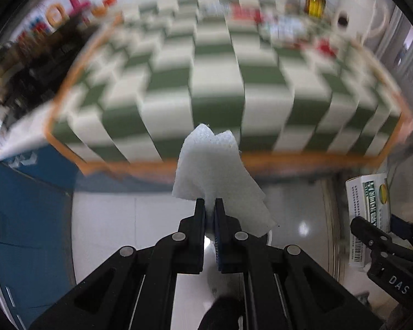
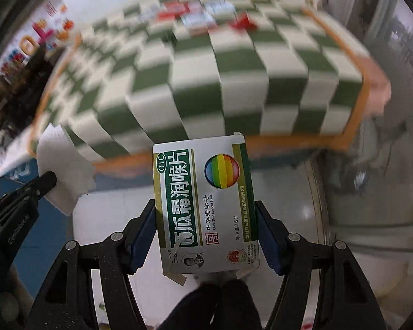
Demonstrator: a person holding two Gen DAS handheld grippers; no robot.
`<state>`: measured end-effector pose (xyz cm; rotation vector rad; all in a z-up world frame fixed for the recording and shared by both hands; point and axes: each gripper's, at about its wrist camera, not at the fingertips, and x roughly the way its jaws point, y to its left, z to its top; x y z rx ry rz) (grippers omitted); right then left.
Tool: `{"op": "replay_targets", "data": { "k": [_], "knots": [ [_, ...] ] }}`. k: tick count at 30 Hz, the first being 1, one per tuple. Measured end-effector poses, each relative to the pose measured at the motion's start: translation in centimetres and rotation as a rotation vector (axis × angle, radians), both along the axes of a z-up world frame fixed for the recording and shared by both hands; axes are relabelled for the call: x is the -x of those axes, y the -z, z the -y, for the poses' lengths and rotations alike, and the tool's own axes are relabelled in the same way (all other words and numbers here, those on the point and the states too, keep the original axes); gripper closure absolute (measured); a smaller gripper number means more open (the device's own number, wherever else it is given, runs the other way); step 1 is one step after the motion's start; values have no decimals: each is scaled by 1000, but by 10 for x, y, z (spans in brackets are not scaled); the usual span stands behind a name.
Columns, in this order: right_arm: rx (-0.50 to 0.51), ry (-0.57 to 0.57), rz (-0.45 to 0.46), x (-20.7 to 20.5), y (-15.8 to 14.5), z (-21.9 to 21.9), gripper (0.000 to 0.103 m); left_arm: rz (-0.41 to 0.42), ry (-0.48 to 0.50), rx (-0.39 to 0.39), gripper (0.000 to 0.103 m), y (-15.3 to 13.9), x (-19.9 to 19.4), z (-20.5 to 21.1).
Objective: Collect trash
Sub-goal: 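Carry tissue and green box over the bin and release both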
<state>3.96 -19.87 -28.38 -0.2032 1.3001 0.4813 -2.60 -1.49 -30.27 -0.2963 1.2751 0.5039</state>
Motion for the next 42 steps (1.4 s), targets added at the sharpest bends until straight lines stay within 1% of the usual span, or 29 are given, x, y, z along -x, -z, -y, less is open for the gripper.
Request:
{"op": "replay_targets", "data": {
  "k": [1, 3, 5, 6, 7, 9, 10, 12, 13, 15, 17, 19, 22, 24, 26, 28, 30, 32, 33, 34, 35, 36, 37, 38, 39, 40, 42],
  "knots": [
    [16, 5, -18, 2, 21, 5, 34, -29, 1, 18, 100, 23, -2, 3],
    [44, 15, -48, 2, 63, 12, 34, -94, 3, 66, 100, 80, -5, 9],
    [69, 25, -95, 4, 115, 21, 34, -134, -6, 103, 100, 125, -6, 13],
    [89, 34, -120, 4, 147, 26, 34, -157, -6, 127, 100, 152, -7, 16],
    [98, 36, -138, 4, 169, 28, 34, -180, -8, 143, 100, 177, -8, 18],
    [128, 35, -166, 5, 217, 32, 34, -216, -13, 204, 100, 224, -9, 22],
    [143, 32, -188, 5, 248, 35, 34, -240, -15, 232, 100, 252, -10, 25],
    [157, 29, -211, 5, 286, 38, 34, -274, -12, 289, 99, 295, -11, 29],
    [169, 22, -223, 5, 313, 40, 34, -285, -13, 311, 99, 310, -11, 32],
    [175, 23, -249, 5, 346, 44, 34, -320, -18, 372, 99, 350, -11, 36],
    [187, 19, -278, 4, 383, 46, 34, -342, -20, 400, 99, 373, -14, 37],
    [195, 16, -298, 4, 410, 47, 34, -363, -18, 411, 99, 395, -17, 42],
    [206, 11, -332, 5, 447, 46, 34, -384, -8, 425, 99, 414, -20, 44],
    [213, 2, -343, 5, 462, 42, 34, -394, -3, 426, 99, 422, -23, 47],
    [219, -7, -353, 5, 476, 39, 34, -400, 3, 424, 97, 422, -22, 46],
    [220, -14, -364, 5, 488, 36, 34, -388, -5, 424, 95, 425, -17, 43],
    [217, -22, -380, 6, 497, 35, 33, -373, -25, 448, 93, 422, -13, 37],
    [208, -33, -409, 7, 505, 33, 32, -367, -45, 442, 81, 422, -8, 33],
    [207, -39, -424, 8, 509, 31, 32, -361, -47, 435, 59, 421, -5, 28],
    [203, -42, -432, 10, 509, 28, 32, -355, -56, 422, 32, 419, -2, 25],
    [200, -48, -438, 11, 510, 27, 32, -345, -62, 409, 22, 418, 1, 19],
    [200, -56, -442, 13, 511, 25, 26, -335, -68, 390, 16, 414, 4, 17],
    [206, -61, -438, 14, 511, 24, 18, -334, -75, 370, 15, 410, 7, 14],
    [212, -66, -429, 16, 509, 23, 2, -331, -79, 357, 13, 410, 10, 11],
    [214, -70, -423, 17, 508, 22, 0, -330, -83, 337, 6, 407, 13, 9],
    [215, -75, -420, 19, 507, 23, 0, -330, -84, 310, 2, 404, 16, 9],
    [223, -74, -410, 22, 502, 23, 0, -328, -83, 280, 2, 398, 20, 9]
  ]
}}
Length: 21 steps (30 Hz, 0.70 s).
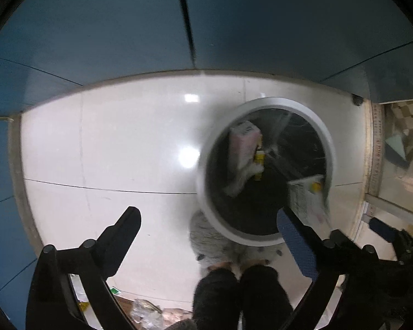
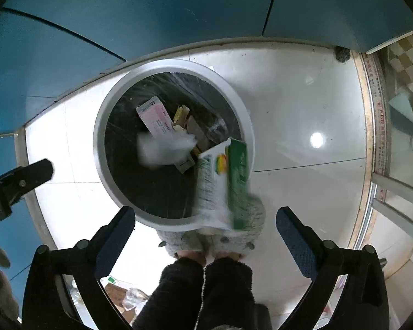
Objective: Collect trash
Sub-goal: 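Carry tissue and green box over the bin and release both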
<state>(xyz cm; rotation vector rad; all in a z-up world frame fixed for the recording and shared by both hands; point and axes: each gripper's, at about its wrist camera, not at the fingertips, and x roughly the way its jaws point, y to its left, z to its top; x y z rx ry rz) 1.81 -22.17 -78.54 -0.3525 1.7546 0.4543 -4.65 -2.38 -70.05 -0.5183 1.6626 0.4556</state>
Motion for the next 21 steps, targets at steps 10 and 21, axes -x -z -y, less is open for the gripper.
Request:
{"op": "replay_targets", "data": {
  "k": [10, 21],
  "knots": [
    [23, 18, 56, 8, -56, 5, 0, 35, 6, -38, 2, -58, 8, 10],
    [6, 60, 115, 16, -189, 18, 0, 68, 38, -69, 2, -176, 20, 23]
  ]
}}
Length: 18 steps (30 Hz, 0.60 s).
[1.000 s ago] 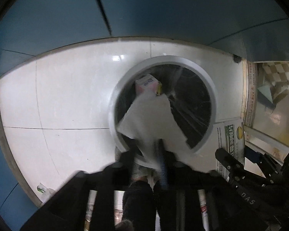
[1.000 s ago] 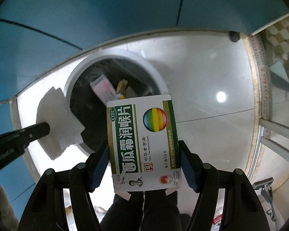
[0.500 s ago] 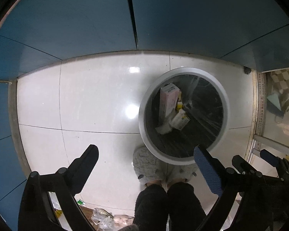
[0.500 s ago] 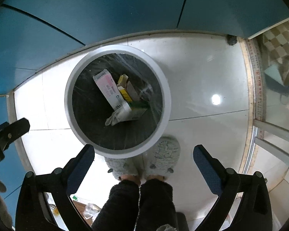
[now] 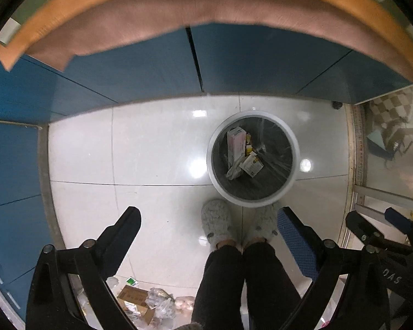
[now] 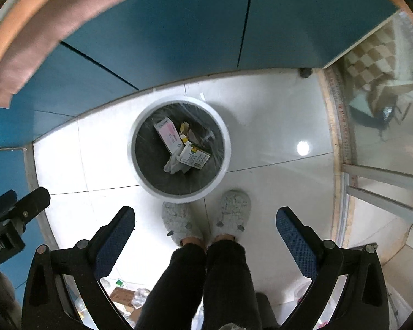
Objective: Collect trash
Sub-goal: 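Raise both tools back toward the counter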
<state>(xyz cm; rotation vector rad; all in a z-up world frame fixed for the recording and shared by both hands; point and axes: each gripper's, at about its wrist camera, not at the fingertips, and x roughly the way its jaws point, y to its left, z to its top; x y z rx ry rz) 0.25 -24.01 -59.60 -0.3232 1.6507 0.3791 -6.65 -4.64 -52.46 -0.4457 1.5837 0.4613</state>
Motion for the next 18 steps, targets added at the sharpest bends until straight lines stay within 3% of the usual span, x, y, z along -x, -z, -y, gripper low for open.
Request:
{"op": "replay_targets", "data": {
  "k": [10, 18],
  "knots": [
    [-15, 12, 59, 12, -168, 17, 0, 52, 35, 2, 2, -124, 11, 15],
    [-37, -9, 87, 31, -268, 21, 0, 129, 48, 5, 2, -199, 25, 9]
  ]
}}
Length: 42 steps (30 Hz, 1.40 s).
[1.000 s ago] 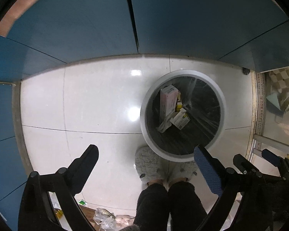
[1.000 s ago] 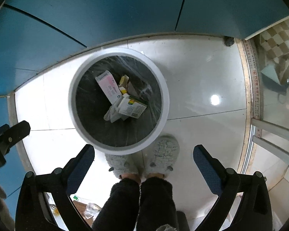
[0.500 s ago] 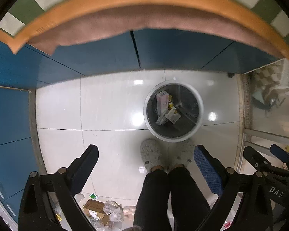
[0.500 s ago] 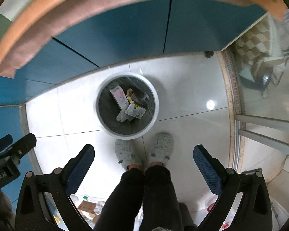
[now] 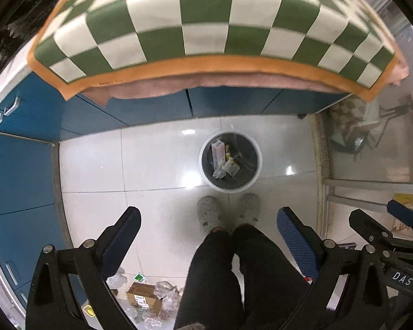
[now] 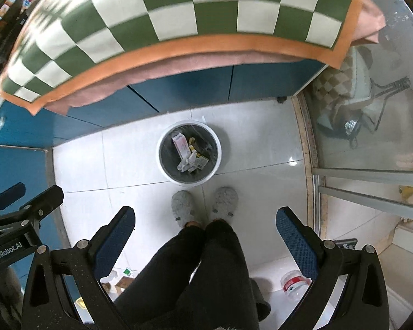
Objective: Collect trash
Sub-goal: 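Raise both tools back toward the counter, then grasp the small dark green item with the left gripper while the right grasps the red wrapper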
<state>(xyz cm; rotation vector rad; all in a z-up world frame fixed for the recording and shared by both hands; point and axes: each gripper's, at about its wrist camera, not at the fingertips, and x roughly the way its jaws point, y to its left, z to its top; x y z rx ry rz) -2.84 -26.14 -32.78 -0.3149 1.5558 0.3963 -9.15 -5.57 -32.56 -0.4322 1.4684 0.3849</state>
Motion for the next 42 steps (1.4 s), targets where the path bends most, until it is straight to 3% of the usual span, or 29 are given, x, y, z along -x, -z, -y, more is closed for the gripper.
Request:
{"op": "replay_targets", "data": {
  "k": [6, 10, 14, 22, 23, 25, 26, 28, 30, 31, 32, 35, 38, 39, 40, 41, 42],
  "knots": [
    [-106, 70, 18, -12, -55, -2, 0, 107, -21, -52, 2, -53, -19, -17],
    [-192, 114, 67, -53, -89, -13, 0, 192, -7, -147, 0, -85, -61, -35],
    [-234, 139, 125, -109, -113, -24, 0, 242, -14, -178, 0, -104, -113, -60],
    [-284, 139, 144, -268, -109, -63, 0, 262, -79, -175, 3, -100, -255, -101],
    [-291, 134, 144, -285, -106, -68, 0, 255, -75, -157, 5, -93, -278, -106],
    [-289, 109, 161, -330, -99, -85, 0, 238, -62, -132, 23, -80, -311, -112],
    [-288, 101, 165, -345, -97, -89, 5, 221, -52, -112, 25, -69, -330, -116],
    [-270, 76, 160, -387, -84, -106, 16, 188, -39, -78, 43, -52, -356, -119],
    [-271, 62, 129, -417, -68, -118, 26, 139, -24, -34, 54, -29, -378, -122],
    [-279, 54, 115, -430, -61, -124, 27, 122, -23, -18, 72, -20, -385, -123],
    [-287, 44, 106, -437, -55, -128, 30, 107, -31, -7, 82, -13, -389, -125],
    [-291, -1, 57, -458, -32, -146, 40, 127, -9, -20, 88, -10, -392, -126],
    [-281, -35, 10, -464, -10, -160, 46, 126, -50, -51, 90, -12, -386, -127],
    [-269, -49, -5, -464, -1, -166, 55, 122, -62, -76, 90, -13, -383, -127],
    [-264, -63, 6, -462, 2, -169, 58, 116, -74, -99, 91, -13, -380, -127],
    [-261, -86, 34, -460, 0, -172, 72, 111, -86, -120, 91, -14, -377, -127],
    [-230, -123, 40, -456, 3, -179, 92, 107, -99, -143, 91, -16, -372, -128]
  ]
}}
